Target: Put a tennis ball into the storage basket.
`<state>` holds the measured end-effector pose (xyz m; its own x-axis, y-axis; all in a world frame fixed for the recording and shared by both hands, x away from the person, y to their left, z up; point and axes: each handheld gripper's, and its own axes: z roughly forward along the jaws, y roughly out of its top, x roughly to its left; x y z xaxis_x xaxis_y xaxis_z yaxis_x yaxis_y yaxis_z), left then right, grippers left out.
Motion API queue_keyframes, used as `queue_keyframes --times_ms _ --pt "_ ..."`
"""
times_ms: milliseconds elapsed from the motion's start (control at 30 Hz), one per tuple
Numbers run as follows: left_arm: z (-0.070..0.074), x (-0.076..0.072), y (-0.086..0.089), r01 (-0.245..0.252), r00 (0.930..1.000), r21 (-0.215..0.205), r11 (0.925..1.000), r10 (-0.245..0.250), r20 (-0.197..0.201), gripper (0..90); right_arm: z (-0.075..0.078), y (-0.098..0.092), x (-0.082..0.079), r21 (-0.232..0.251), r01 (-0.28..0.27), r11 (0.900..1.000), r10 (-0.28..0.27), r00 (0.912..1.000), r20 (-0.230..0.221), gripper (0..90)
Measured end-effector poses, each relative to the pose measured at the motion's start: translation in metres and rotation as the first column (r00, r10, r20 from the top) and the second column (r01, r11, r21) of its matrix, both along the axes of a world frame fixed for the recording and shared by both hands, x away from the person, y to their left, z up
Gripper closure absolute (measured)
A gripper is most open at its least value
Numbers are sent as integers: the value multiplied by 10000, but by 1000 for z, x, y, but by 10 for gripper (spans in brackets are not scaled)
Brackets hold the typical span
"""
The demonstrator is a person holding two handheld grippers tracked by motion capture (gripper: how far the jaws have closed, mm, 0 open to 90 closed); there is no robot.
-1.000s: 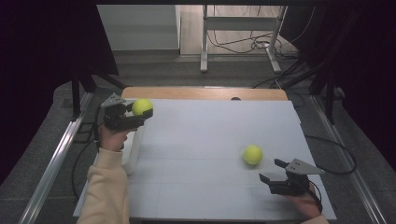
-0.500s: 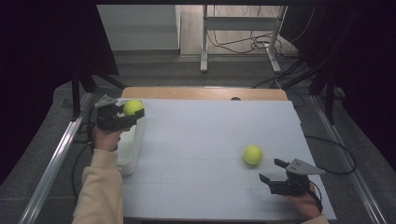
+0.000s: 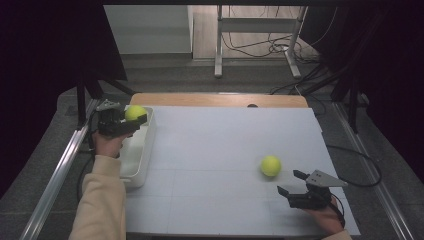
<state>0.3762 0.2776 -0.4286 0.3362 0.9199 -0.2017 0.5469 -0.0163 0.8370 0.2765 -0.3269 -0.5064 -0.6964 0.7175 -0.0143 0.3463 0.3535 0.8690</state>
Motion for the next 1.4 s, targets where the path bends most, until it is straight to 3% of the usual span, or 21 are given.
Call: queue_keyframes --times_ms 633,1400 --pt "-4 20 5 -268 9971 289 9992 287 -701 260 0 0 0 -44 11 10000 -11 10000 -23 145" --pt "-22 40 3 -348 9815 1017 9942 531 -1840 259 -1 0 1 -69 13 10000 -13 10000 -44 145"
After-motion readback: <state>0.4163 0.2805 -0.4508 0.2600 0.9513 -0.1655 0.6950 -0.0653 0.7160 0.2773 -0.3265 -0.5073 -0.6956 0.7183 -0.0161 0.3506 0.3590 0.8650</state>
